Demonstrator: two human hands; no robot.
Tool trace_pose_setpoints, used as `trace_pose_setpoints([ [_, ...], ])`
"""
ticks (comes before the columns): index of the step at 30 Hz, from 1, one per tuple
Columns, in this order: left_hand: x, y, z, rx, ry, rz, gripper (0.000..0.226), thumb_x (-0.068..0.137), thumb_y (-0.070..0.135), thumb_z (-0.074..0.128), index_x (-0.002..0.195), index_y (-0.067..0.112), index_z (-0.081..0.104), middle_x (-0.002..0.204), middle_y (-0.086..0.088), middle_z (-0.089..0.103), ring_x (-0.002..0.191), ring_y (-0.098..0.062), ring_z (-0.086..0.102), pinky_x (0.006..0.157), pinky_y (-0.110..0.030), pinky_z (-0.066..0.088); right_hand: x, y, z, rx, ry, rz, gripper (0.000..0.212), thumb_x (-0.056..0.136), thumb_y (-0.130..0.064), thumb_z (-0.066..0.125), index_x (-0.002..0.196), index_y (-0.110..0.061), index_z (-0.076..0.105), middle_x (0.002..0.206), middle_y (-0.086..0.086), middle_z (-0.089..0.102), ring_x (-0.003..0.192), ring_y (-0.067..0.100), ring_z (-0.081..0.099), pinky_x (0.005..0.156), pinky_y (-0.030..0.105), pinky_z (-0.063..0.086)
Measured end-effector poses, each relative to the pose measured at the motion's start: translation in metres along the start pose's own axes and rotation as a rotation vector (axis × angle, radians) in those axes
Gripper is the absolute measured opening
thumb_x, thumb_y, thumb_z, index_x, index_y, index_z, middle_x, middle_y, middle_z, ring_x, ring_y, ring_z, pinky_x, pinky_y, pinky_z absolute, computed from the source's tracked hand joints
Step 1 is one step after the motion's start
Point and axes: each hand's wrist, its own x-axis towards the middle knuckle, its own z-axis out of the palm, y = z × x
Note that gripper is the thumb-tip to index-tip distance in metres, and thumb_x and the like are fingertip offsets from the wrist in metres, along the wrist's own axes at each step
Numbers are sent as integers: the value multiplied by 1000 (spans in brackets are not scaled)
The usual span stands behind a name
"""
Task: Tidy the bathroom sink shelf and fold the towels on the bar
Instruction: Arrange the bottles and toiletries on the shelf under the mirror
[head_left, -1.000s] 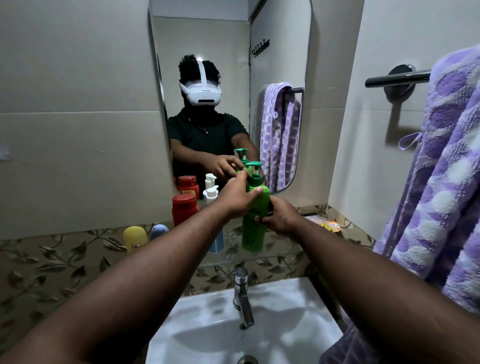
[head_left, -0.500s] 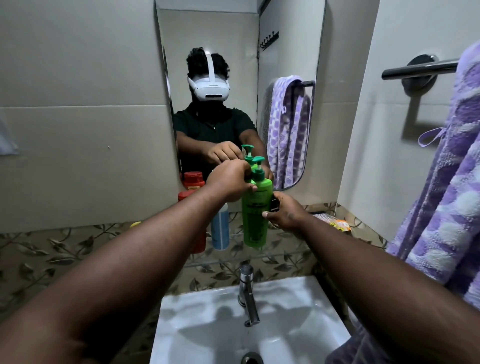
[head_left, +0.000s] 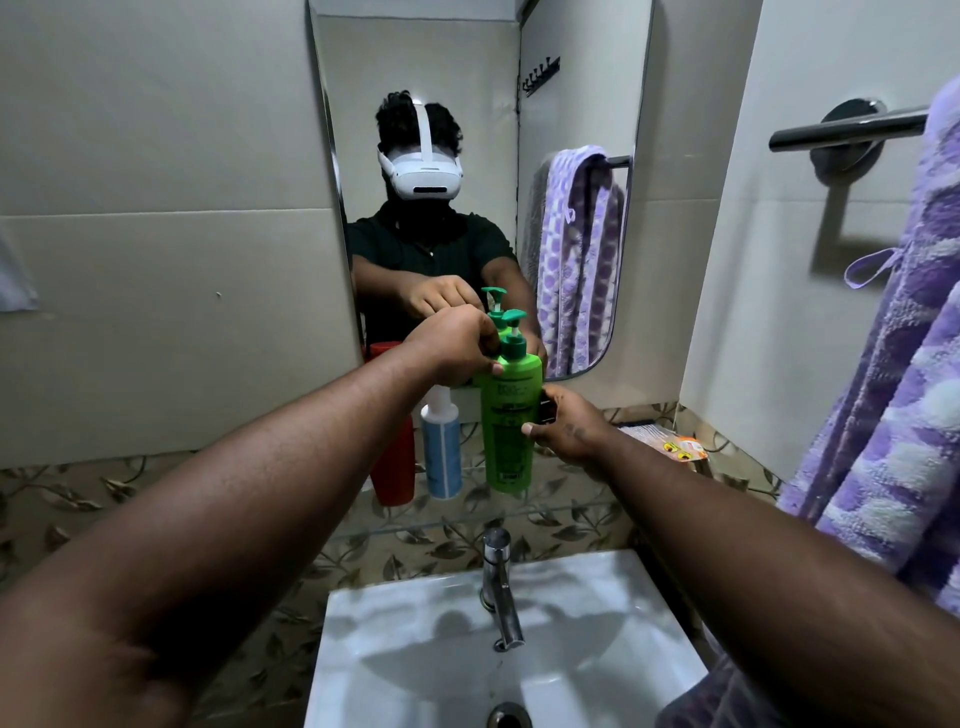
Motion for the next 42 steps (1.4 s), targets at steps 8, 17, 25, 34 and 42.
trace_pose_setpoints([
  [8,-1,-5,-1,-11,-23,14,32,85,31,81,113,18,75,83,14,63,76,-2,59,58,-21,42,2,2,4,42,-5,26,43,92,4,67,134,-4,57,111,7,69,97,18,64,70,22,50],
  [17,-10,-19,-30,12,-24,90,29,87,18,80,116,16,76,111,-2,75,105,-18,69,95,-42,56,-5,-1,2,84,-31,99,61,83,19,68,138,-1,50,120,20,68,104,26,66,82,32,59],
  [25,-29,-43,-51,18,-12,98,26,92,12,74,117,19,76,114,3,76,104,-11,70,95,-36,58,-10,-9,5,68,27,121,55,83,27,56,131,1,52,121,28,66,97,33,66,64,30,55],
  [34,-54,-28,-47,-45,221,97,20,95,14,66,112,18,76,110,-3,75,99,-19,69,86,-40,57,-28,-20,0,-438,377,139,38,85,-2,58,118,-21,61,118,6,68,101,27,63,82,34,53],
  [42,-67,38,-24,-33,730,336,10,88,20,57,83,13,62,80,-10,63,78,-34,56,71,-48,46,-74,-40,-15,-610,767,-17,31,83,-3,51,104,-25,58,116,0,63,106,28,58,79,38,53],
])
